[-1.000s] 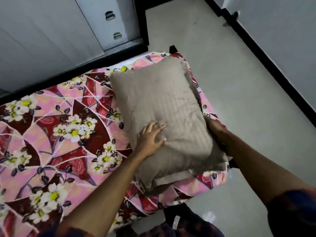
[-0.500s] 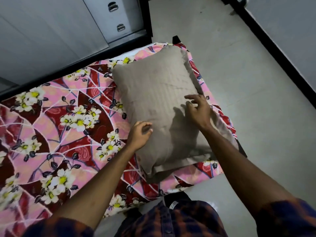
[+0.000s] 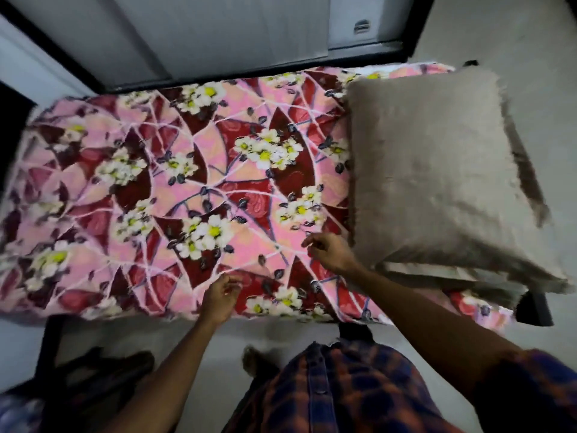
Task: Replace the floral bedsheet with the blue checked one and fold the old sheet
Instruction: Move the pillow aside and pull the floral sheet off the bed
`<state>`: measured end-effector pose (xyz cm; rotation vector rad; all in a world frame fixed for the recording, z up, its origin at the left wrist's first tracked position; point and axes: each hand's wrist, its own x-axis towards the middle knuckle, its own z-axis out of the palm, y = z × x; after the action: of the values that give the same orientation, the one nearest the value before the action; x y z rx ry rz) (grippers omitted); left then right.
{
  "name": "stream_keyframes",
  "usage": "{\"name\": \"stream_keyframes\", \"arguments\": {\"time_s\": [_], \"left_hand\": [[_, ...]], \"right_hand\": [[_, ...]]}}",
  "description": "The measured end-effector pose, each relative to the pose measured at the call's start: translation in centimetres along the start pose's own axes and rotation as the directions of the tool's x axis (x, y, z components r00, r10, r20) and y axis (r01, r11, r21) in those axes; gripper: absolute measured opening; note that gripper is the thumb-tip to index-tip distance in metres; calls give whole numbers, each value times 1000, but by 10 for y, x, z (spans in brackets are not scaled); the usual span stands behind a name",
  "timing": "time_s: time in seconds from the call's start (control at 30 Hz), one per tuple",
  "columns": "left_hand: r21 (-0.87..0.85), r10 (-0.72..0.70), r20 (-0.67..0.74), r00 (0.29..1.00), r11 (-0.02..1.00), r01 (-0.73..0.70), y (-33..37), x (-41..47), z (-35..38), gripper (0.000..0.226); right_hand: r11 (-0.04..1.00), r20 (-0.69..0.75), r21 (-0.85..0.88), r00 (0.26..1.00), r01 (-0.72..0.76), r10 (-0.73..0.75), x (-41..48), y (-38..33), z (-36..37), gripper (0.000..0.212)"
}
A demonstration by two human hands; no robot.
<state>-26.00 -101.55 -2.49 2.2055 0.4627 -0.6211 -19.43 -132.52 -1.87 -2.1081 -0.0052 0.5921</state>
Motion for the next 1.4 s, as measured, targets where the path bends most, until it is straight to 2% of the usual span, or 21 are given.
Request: {"name": "stream_keyframes", "arguments": {"time_s": [0.1,0.17,0.23,0.3,0.37,0.47,0.63,0.8,0.9,1.03,1.13,1.23,1.33,1.4], "left_hand": [[-77,-59,-115,992,996,50,-88,-36,-46,34],[-74,-50,-181,982,997,37,-123,-52,-58,21],[-200,-168,-253,953,973,118,-214,-88,-112,14],[-216,-139,-243,960,973,86,-219,-92,-105,11],[-274,-174,-270,947,957,98,-245,-108,-127,10],[-402,-317,-297,901,897,184,-303,-144,-166,14],[-489,-446,-321,835,833,258,-374,-158,-211,17],[-542,-532,-347,773,786,297,-419,-133,-263,14],[-552,-562,-336,756,768,325,-443,-101,-302,13],[-548,-571,-288,769,757,356,-457,-55,-360,16],[-550,-573,-185,798,734,399,-467,-7,-410,9],[-516,-556,-189,809,758,400,-477,42,-465,29],[-388,-486,-220,846,839,381,-485,86,-521,31],[-441,-480,-209,852,824,356,-496,121,-556,34]], "right_hand": [[997,97,-63,994,47,-41,5,-49,83,21],[990,131,-126,990,67,-50,6,-67,121,19],[969,241,-208,967,137,-85,8,-127,229,18],[980,238,-193,971,50,-3,9,-124,237,19],[969,296,-237,955,65,8,10,-138,288,17],[934,469,-321,883,157,13,7,-199,376,18],[863,640,-374,768,340,-26,27,-257,466,23],[825,706,-378,708,420,-36,82,-309,534,24],[842,705,-371,709,391,-19,127,-337,573,24],[897,651,-352,759,267,29,179,-378,614,21],[908,658,-350,750,231,63,221,-410,642,17],[897,665,-372,742,238,79,262,-441,661,16],[902,632,-381,769,201,95,300,-469,676,17],[907,612,-388,782,162,121,326,-486,686,15]]}}
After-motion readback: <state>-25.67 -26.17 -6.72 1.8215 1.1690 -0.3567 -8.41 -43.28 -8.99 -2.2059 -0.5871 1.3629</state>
